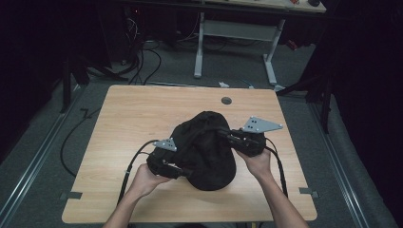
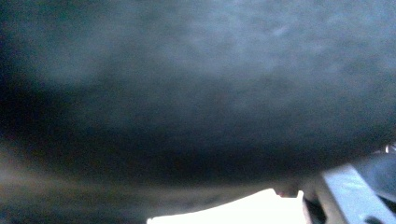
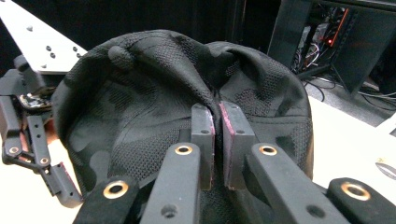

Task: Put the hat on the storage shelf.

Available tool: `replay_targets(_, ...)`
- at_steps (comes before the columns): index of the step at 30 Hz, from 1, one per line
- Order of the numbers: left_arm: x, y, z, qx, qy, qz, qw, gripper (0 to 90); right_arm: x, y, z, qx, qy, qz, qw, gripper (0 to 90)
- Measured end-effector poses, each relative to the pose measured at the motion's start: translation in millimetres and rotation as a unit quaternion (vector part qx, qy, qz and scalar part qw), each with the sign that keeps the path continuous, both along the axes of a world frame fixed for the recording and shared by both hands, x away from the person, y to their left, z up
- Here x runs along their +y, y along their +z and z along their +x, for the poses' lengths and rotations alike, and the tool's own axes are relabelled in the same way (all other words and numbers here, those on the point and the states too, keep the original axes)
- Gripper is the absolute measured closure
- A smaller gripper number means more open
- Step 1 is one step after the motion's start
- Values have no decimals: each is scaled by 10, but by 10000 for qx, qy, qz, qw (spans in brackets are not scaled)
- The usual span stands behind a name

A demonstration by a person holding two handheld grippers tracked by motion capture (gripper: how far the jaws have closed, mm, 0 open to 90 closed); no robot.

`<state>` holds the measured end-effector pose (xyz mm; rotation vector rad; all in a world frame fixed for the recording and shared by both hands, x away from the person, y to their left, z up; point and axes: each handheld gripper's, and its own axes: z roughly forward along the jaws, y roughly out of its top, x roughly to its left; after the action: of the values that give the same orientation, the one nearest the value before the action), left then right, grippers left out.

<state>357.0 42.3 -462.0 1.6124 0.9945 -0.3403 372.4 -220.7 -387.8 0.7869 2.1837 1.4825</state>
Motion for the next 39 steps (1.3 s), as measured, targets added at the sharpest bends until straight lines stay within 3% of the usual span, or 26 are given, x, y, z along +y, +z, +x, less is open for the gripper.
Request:
replay_targets(9,28,48,-109,-160,-226,-5,9996,644,18,-5,27,19,30,-2,10000,844)
replay_targets(15,40,81,-182,-276,-282,-170,9991,690,0,8,29,47,55,86,9999,811)
replay_targets(20,58,99,-217,-370,-260,-216,9987,708,-16,0,41,162,43,114,9998,719)
replay_targets(21,64,102,-224,-394,-232,-235,9987,712,-24,1,40,198,13,134,9997,656)
replay_targets(22,74,106,-226,-417,-211,-250,9986,712,-24,1,40,198,13,134,9997,656)
replay_targets(23,82,116,-231,-440,-162,-279,9985,714,-45,4,42,244,-6,175,9995,593)
replay_targets(26,120,151,-245,-512,-69,-367,9980,719,-85,11,31,280,-40,242,9993,517)
replay_targets(30,160,189,-270,-595,-1,-418,9974,719,-140,12,-1,300,-113,220,9992,489)
replay_targets(34,204,231,-284,-709,152,-521,9960,720,-240,-73,-67,351,-304,188,9987,486)
replay_targets(36,225,249,-282,-734,214,-571,9954,719,-327,-195,-102,549,-517,40,9971,485)
replay_targets(38,239,263,-280,-735,263,-600,9951,719,-357,-240,-111,594,-590,-1,9965,484)
replay_targets(39,244,265,-280,-773,287,-587,9949,720,-415,-330,-130,754,-732,-68,9944,482)
